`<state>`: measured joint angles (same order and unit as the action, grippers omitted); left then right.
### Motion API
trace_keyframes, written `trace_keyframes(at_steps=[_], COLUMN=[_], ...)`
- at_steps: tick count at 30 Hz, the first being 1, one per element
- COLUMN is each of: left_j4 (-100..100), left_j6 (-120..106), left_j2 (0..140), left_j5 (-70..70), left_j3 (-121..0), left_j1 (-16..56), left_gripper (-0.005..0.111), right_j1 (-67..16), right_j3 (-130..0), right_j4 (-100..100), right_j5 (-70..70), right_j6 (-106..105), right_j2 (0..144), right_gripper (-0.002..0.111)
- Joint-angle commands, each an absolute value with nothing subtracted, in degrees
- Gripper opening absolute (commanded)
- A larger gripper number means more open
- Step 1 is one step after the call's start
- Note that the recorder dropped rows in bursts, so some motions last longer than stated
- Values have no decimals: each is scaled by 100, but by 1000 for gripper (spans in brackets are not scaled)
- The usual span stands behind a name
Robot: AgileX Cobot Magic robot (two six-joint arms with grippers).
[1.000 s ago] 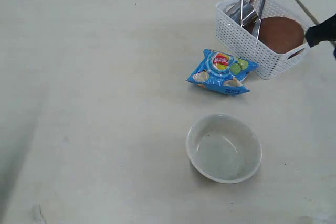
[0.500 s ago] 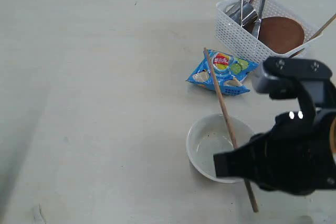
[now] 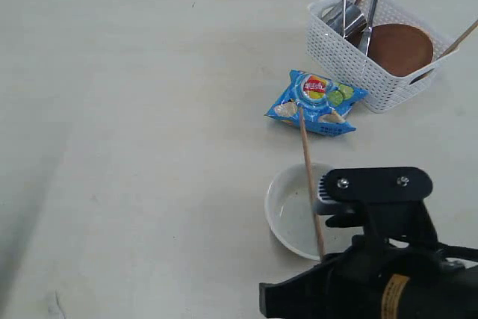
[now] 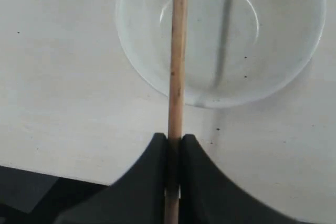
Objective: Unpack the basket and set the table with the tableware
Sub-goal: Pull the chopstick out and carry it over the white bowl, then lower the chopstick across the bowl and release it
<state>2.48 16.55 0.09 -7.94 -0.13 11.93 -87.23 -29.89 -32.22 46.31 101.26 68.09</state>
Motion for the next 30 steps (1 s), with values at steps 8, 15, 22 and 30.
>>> trace_keyframes(at_steps=[8,15,22,30], left_j4=[303,303,303,303], left_j6=[1621,1621,1621,1621], left_j2=[1,1,1,1], left_j5=[-806,-806,-806,-793], left_j3=[0,0,0,0], left_j1=[1209,1209,1209,1209], left_gripper=[0,0,0,0], right_j1=[-8743,-8088,-5886,-6057], right_j3=[-2968,-2990,-3760,-3922], right_j4=[-3366,-2186,-591,-375], right_j5=[4331,4430,5265,4895], right_j6=[10795,9500,6604,6038], right_j2=[6980,6392,6009,7038], right_gripper=[0,0,0,0])
